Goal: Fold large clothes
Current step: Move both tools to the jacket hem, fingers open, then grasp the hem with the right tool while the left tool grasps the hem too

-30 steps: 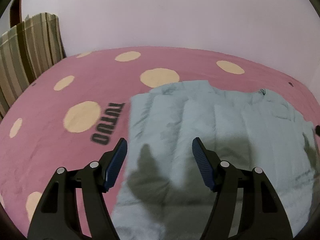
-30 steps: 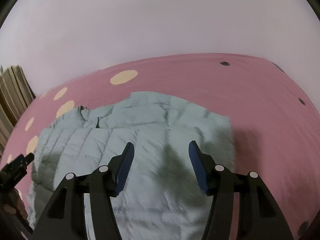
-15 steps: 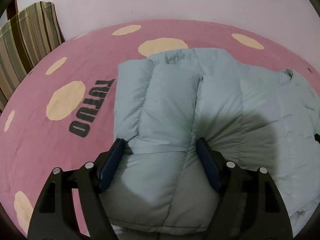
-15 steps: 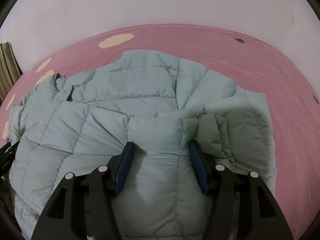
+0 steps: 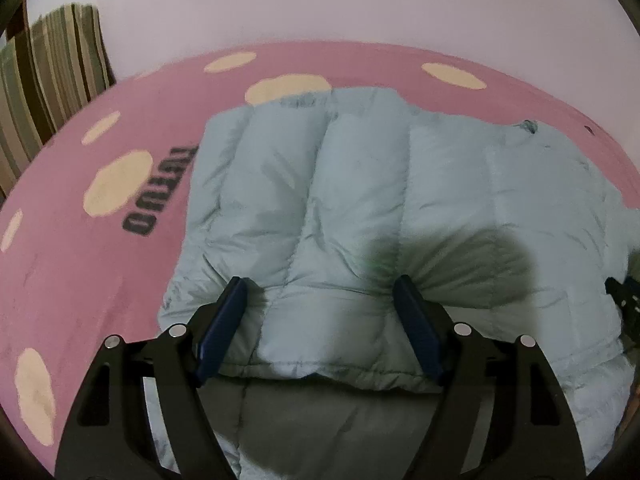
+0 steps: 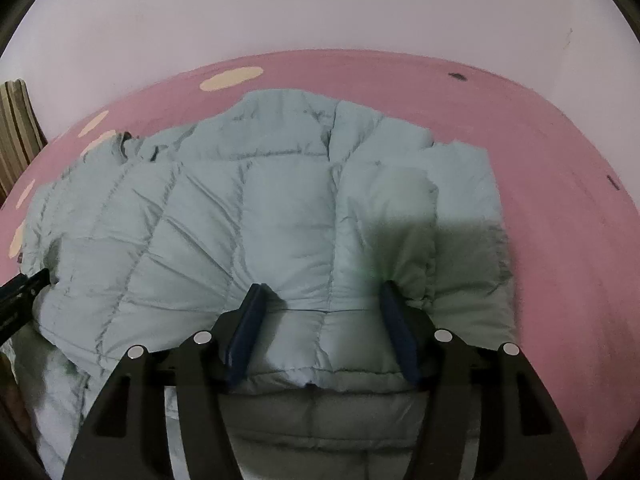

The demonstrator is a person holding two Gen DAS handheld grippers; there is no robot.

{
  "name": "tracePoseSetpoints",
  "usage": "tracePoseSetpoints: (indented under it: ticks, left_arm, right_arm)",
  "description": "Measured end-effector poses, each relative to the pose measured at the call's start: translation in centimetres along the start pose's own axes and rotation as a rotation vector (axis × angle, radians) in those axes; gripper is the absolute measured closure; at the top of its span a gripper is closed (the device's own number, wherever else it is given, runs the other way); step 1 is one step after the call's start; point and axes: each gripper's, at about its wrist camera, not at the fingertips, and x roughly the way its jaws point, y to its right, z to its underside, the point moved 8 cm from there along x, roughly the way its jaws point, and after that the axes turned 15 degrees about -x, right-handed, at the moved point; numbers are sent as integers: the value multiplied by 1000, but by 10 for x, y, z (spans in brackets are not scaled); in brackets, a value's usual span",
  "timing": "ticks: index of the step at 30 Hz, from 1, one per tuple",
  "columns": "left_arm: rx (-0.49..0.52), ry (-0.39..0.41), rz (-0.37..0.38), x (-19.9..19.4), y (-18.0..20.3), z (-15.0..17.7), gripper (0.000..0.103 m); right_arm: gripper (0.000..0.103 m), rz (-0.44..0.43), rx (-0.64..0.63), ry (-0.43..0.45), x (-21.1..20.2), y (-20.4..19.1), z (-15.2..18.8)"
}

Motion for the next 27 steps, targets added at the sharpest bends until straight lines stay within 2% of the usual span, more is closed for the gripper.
tracePoseSetpoints:
  ticks: [4, 12, 18, 24, 27]
  left_arm:
    - [16, 26, -21, 7, 1, 5, 25]
    - [12, 21, -17, 4, 1, 2, 24]
    - [8, 18, -16, -28, -12, 0, 24]
    - [-50, 16, 30, -83, -63, 30, 21]
    - [-66, 20, 21, -109, -98, 57, 20]
  right_arm:
    - [42, 13, -6, 12, 6, -1, 0]
    - [41, 18, -6, 24, 5, -2, -2]
    - [38, -14, 34, 46, -31, 4, -1]
    - [35, -10, 46, 74, -93, 17, 37]
    - [35, -22, 88, 58, -120, 32, 74]
